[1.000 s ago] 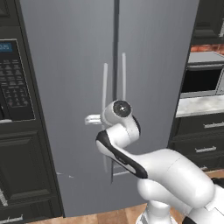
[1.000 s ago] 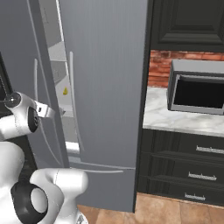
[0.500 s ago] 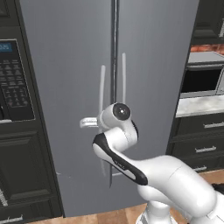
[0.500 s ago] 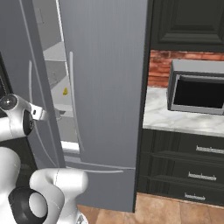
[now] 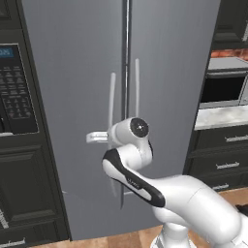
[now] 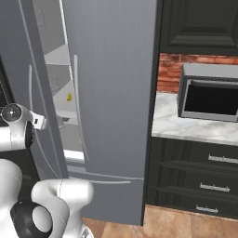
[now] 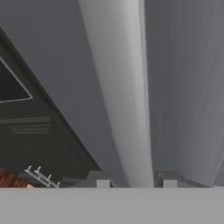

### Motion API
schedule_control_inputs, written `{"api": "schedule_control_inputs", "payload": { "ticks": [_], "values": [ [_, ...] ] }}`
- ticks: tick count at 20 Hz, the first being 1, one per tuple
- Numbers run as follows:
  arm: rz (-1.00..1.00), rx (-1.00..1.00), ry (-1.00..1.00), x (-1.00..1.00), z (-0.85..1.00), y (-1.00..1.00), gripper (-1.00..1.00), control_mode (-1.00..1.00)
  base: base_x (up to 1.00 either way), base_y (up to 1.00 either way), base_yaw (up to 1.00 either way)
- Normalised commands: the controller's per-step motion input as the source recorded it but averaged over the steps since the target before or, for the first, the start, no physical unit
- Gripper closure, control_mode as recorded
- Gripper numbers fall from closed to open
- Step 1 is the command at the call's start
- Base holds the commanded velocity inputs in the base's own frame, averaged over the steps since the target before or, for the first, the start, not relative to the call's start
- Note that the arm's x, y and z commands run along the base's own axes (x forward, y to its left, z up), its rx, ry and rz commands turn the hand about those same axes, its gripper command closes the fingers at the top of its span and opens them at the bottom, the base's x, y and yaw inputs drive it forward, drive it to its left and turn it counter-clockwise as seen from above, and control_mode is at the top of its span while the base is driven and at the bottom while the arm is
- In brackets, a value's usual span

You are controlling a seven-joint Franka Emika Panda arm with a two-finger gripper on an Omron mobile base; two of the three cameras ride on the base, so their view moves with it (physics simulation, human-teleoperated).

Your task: Gather the lemon wedge and tomato from the fridge and place them on a tray on the dining counter. Then gather the fishs from the fridge and place them on the other tray.

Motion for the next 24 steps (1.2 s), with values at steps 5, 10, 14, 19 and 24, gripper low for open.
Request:
{"api": "schedule_control_inputs", "payload": {
  "ticks": [5,10,14,19,24],
  "values": [
    [0.03,0.01,0.05,-0.29,0.05,1.0,1.0,-1.0,0.0,0.0,0.0],
    [0.0,0.0,0.11,-0.33,0.08,0.81,1.0,-1.0,0.0,0.0,0.0],
    [0.0,0.0,0.13,-0.25,0.11,0.32,-1.0,-1.0,0.0,0.0,0.0],
    [0.0,0.0,0.1,-0.73,0.13,-0.64,-1.0,-1.0,0.0,0.0,0.0],
    [-0.02,0.0,0.1,-0.9,0.22,-0.94,-1.0,-1.0,0.0,0.0,0.0]
  ]
}}
